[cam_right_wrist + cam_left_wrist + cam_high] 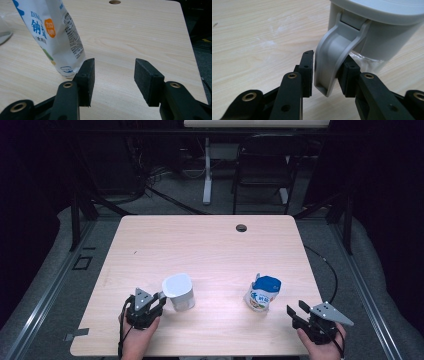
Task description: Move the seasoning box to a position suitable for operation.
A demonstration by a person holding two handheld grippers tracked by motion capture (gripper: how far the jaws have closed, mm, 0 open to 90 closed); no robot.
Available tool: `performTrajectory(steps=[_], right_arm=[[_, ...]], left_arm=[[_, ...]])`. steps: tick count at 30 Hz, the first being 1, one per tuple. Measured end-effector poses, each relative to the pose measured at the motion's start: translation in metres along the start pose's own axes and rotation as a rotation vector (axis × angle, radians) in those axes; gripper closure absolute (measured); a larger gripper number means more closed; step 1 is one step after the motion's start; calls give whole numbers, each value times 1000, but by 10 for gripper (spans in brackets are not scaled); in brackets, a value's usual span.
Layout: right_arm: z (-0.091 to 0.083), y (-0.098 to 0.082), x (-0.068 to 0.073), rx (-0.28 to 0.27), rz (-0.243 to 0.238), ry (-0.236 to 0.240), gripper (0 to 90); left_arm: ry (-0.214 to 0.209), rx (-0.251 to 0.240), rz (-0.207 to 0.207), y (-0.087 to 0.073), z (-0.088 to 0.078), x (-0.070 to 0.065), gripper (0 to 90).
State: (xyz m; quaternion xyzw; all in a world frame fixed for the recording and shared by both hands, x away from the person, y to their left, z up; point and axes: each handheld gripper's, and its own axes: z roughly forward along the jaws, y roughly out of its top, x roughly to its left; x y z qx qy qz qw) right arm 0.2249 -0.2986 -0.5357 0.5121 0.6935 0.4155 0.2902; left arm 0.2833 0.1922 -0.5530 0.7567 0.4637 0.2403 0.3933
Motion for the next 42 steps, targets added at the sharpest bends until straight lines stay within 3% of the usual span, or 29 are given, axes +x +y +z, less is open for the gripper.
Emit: performTrajectory(steps=[5,9,16,24,28,32,42], right_arm=[[1,0,3,1,-10,13,507],[0,0,4,-3,-4,15,508],[-2,-1,1,-5,9,46,551],[-8,3,9,3,-36,73,651],[-6,3,15,2,-53,96,648],[-4,4,23,27,-117,82,630],[-3,1,19,44,-92,126,657]], left_arm=[[-36,4,-3,3,2,7,691],[-43,34,30,8,2,9,699],[-60,31,61,7,2,10,705],[-59,31,68,6,1,7,707],[-67,33,77,6,0,5,707],[-73,30,78,6,0,2,708],[-111,39,109,5,-2,-12,708]])
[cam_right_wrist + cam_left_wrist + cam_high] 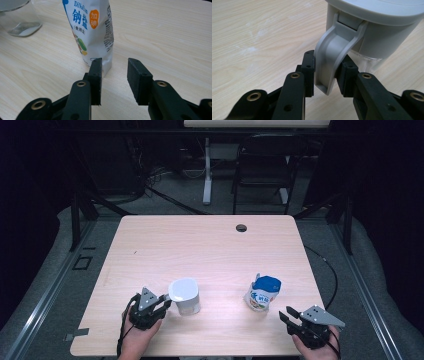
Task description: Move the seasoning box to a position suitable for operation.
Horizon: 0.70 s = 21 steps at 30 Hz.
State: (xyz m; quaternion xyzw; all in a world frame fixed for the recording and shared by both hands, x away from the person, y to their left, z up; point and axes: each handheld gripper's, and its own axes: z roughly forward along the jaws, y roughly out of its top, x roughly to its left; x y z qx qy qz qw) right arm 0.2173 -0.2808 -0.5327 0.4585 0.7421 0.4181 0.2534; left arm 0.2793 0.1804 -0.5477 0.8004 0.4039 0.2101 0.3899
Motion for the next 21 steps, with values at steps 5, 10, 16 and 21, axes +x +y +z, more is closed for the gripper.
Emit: performTrajectory(steps=[5,10,16,21], right_arm=[[0,1,3,13,-9,20,655],[0,3,6,18,-17,35,665],[2,2,7,33,-22,43,670],[2,1,7,28,-21,49,670]], left_arm=[[-25,-1,25,1,0,-11,708],[-49,3,50,2,1,-21,708],[-89,7,87,4,1,-34,708],[-117,7,105,4,1,-39,707]])
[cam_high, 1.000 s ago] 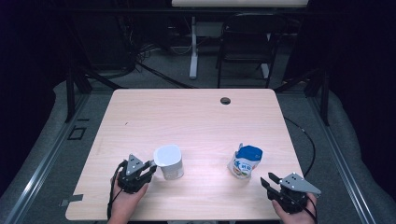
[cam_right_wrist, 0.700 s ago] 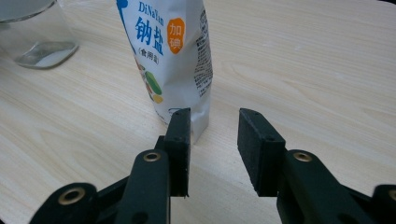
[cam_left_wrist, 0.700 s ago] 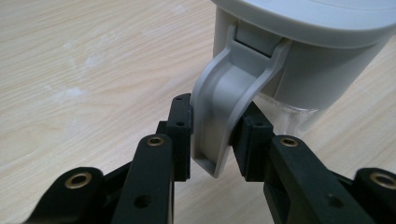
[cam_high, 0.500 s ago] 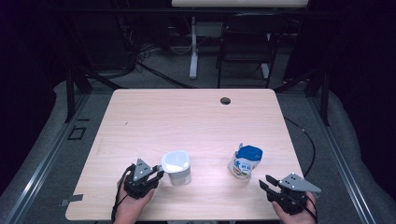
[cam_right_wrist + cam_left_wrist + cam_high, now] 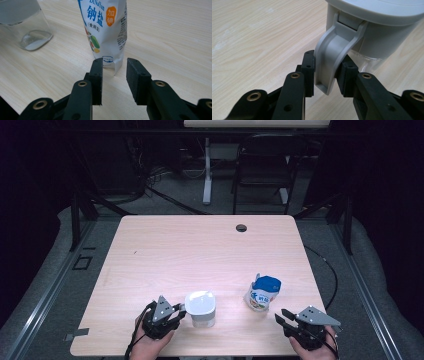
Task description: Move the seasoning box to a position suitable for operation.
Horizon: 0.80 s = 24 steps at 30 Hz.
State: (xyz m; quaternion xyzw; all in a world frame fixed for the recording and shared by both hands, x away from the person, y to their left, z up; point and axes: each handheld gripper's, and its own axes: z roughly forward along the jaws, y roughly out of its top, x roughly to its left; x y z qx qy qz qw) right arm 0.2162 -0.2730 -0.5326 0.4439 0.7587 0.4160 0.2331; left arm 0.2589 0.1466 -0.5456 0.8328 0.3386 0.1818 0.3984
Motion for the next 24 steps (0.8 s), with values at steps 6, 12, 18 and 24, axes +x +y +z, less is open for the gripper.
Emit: performTrajectory(steps=[6,12,18,24], right_arm=[[1,1,2,-1,-12,7,678],[0,1,3,8,-23,1,688],[1,1,2,14,-14,5,694],[0,1,1,17,-10,3,732]], left_arm=[[-16,-8,10,-1,0,-3,706],[-18,-12,2,-2,1,-2,705],[-21,-14,-1,-2,0,-2,703],[-28,-14,-7,-2,0,-1,697]])
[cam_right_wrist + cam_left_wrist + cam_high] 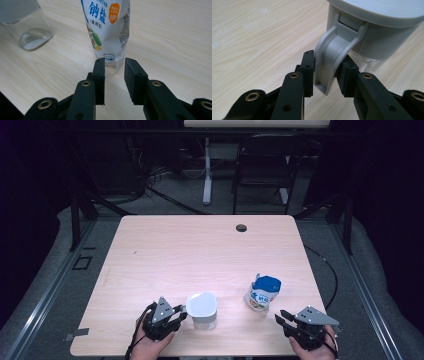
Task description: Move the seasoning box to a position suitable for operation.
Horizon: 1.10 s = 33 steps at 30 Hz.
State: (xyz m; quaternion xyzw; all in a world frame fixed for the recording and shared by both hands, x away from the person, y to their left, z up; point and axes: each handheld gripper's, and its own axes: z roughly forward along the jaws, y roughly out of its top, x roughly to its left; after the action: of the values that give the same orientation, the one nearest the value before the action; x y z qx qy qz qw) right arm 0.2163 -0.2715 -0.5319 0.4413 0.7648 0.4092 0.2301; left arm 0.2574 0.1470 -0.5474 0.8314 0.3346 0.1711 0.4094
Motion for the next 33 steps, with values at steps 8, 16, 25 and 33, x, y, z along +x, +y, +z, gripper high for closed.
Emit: performTrajectory(steps=[8,16,25,33], right_arm=[[-2,2,2,21,2,-15,782],[-11,8,2,-15,-15,-25,811],[-20,17,10,-54,-56,6,813],[-10,21,22,-34,-87,77,798]], left_arm=[[-24,-11,-30,-1,-5,2,662],[-59,-3,-76,1,-17,3,630],[-93,-37,-79,7,-32,1,646],[-72,-57,-87,8,-38,8,658]])
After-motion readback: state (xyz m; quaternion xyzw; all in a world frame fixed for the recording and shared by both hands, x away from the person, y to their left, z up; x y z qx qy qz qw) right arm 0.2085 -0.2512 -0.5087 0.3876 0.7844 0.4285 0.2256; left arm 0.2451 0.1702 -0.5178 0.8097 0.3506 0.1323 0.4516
